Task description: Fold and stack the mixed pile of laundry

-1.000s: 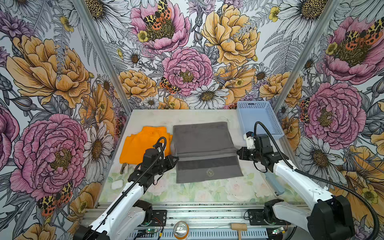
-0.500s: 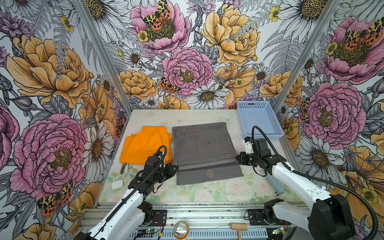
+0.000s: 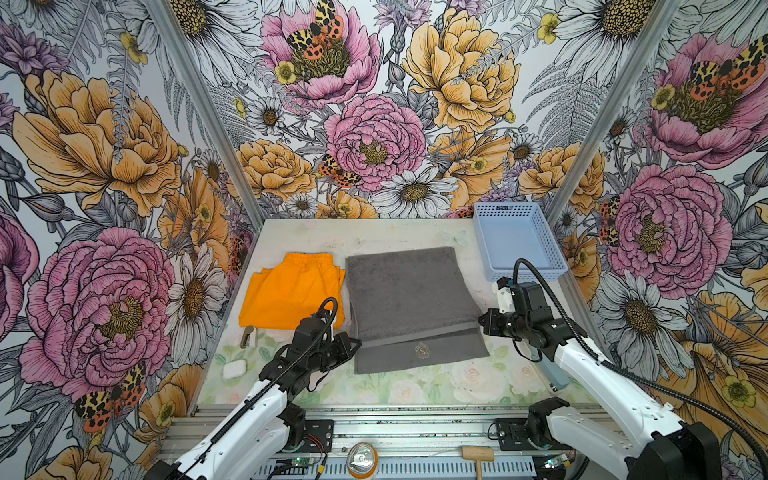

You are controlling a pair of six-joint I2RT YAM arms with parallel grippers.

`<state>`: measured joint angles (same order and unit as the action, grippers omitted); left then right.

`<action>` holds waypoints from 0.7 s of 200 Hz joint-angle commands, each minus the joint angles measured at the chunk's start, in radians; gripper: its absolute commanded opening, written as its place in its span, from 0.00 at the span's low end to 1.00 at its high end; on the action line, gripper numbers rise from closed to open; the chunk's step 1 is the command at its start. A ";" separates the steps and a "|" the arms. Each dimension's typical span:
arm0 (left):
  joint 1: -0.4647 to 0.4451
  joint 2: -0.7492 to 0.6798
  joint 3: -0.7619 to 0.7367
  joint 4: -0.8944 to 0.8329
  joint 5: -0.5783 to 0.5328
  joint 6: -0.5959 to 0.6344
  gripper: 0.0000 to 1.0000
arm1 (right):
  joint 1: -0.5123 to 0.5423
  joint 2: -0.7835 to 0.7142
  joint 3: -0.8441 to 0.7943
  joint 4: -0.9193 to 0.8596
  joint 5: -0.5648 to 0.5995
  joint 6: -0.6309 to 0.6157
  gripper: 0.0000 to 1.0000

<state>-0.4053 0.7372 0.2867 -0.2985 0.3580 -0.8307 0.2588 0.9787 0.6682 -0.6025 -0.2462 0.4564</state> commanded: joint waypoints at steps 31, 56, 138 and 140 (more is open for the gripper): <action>-0.084 -0.035 0.070 -0.104 -0.077 -0.040 0.00 | -0.003 -0.080 0.018 -0.097 0.082 0.036 0.00; -0.121 -0.041 0.107 -0.150 -0.093 -0.044 0.00 | 0.000 -0.139 0.037 -0.147 0.091 0.065 0.00; -0.111 0.036 0.165 -0.087 -0.123 -0.009 0.00 | 0.011 -0.101 0.078 -0.092 0.179 0.094 0.00; -0.108 0.043 0.174 -0.085 -0.122 -0.005 0.00 | 0.010 -0.094 0.087 -0.091 0.184 0.087 0.00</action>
<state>-0.5335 0.7326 0.3832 -0.4046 0.2939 -0.8803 0.2714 0.8555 0.6613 -0.7296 -0.1692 0.5652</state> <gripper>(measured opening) 0.068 0.056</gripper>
